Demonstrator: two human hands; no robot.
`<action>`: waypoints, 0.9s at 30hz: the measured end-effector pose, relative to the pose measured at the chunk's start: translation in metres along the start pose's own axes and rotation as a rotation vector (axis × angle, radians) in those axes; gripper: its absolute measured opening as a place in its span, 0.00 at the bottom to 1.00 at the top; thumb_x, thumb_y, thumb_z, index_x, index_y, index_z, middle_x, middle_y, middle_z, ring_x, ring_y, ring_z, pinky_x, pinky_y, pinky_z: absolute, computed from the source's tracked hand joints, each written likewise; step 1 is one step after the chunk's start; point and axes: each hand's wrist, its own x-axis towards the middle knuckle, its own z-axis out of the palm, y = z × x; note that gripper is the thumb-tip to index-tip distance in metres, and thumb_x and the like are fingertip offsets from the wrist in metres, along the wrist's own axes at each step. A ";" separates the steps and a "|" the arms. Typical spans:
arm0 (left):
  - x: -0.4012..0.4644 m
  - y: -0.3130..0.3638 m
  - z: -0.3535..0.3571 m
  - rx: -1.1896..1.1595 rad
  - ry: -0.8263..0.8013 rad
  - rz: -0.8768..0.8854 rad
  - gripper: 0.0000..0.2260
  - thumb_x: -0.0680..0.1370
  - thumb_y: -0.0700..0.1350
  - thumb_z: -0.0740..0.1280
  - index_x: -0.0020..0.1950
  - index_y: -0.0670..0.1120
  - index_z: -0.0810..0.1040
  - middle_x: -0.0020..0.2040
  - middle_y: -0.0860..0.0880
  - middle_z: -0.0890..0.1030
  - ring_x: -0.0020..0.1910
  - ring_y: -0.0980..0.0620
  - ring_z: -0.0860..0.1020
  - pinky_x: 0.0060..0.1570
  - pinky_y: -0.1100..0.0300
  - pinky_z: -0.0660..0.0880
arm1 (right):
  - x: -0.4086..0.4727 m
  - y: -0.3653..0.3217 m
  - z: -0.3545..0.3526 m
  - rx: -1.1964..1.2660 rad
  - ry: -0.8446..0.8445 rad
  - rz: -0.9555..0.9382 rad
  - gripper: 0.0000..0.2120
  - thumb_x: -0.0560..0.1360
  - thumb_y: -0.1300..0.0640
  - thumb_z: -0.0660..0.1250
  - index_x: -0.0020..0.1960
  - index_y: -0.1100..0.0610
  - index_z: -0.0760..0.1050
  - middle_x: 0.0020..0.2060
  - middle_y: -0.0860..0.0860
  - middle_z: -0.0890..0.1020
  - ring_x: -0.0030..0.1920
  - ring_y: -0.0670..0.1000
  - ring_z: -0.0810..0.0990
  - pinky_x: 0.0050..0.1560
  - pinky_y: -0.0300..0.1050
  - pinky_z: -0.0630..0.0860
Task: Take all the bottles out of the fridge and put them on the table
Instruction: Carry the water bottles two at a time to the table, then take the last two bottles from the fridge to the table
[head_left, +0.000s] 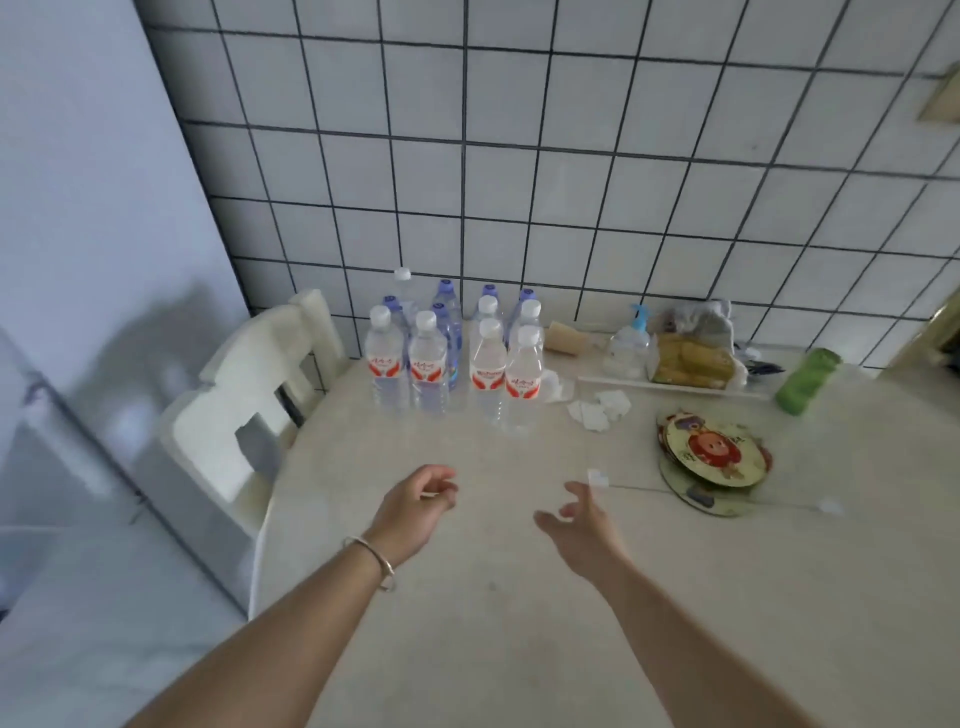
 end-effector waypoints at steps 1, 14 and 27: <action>-0.019 -0.001 -0.001 -0.005 -0.003 -0.001 0.09 0.76 0.38 0.65 0.49 0.53 0.75 0.44 0.52 0.80 0.46 0.49 0.79 0.44 0.61 0.70 | -0.016 0.005 0.002 -0.028 -0.021 0.009 0.29 0.74 0.49 0.67 0.70 0.55 0.61 0.62 0.55 0.75 0.61 0.55 0.75 0.59 0.47 0.71; -0.205 -0.004 -0.014 -0.050 -0.071 0.208 0.14 0.73 0.38 0.67 0.55 0.52 0.73 0.50 0.50 0.77 0.40 0.53 0.77 0.45 0.59 0.73 | -0.226 0.033 0.049 0.079 0.091 -0.020 0.29 0.73 0.46 0.67 0.70 0.53 0.62 0.53 0.50 0.75 0.52 0.52 0.76 0.53 0.47 0.72; -0.371 -0.071 -0.083 0.036 -0.192 0.255 0.15 0.75 0.37 0.67 0.62 0.44 0.73 0.52 0.48 0.77 0.45 0.49 0.78 0.46 0.58 0.72 | -0.447 0.029 0.118 0.165 0.248 0.019 0.27 0.74 0.48 0.65 0.70 0.53 0.63 0.50 0.48 0.74 0.50 0.50 0.75 0.54 0.47 0.73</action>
